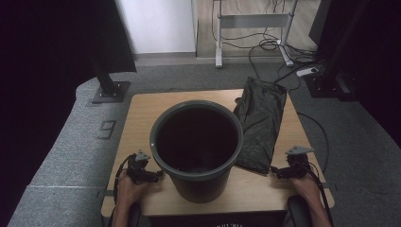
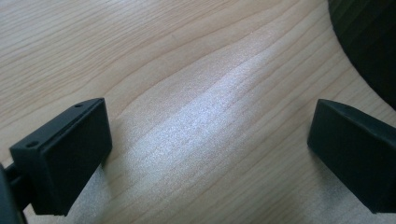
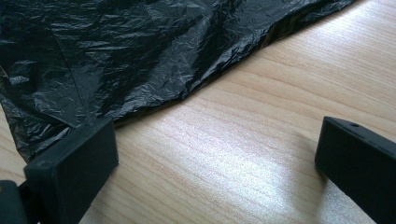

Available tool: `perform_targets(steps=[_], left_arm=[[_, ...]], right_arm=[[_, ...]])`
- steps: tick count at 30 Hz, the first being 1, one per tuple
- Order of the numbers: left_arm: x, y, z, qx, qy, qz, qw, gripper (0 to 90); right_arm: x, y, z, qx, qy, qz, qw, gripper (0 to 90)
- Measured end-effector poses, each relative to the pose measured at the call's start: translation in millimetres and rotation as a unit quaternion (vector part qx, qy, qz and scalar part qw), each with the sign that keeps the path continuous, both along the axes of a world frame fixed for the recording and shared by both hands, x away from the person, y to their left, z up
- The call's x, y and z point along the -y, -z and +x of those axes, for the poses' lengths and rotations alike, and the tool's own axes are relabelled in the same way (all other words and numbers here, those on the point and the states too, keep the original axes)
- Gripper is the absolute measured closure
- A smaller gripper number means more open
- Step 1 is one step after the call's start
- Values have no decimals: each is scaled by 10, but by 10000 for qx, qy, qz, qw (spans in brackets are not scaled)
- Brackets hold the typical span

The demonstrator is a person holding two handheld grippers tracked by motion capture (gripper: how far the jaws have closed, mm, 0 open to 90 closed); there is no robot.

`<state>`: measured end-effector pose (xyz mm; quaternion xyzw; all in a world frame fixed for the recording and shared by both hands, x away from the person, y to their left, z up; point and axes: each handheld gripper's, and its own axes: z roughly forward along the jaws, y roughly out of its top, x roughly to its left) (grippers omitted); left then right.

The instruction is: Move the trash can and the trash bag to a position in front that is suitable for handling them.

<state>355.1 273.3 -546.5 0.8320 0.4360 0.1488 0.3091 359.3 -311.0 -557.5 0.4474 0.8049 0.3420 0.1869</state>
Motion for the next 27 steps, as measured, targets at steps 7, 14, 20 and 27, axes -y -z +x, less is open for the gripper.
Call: perform_targets(steps=[7, 14, 20, 27], left_arm=[[6, 5, -19, 33, -89, 6, 10000, 0], [-137, -36, -40, -221, -160, -493, 9984, 0], [-189, -105, -114, -18, -196, -614, 9979, 0], [-166, -203, -207, 134, -106, -603, 9980, 0]], right_arm=[[0, 0, 0, 0, -1, 4, 10000, 0], [-7, -1, -4, -4, 48, 17, 10000, 0], [11, -15, 4, -72, 48, 118, 9999, 0], [-45, -136, -40, -56, -8, 80, 10000, 0]])
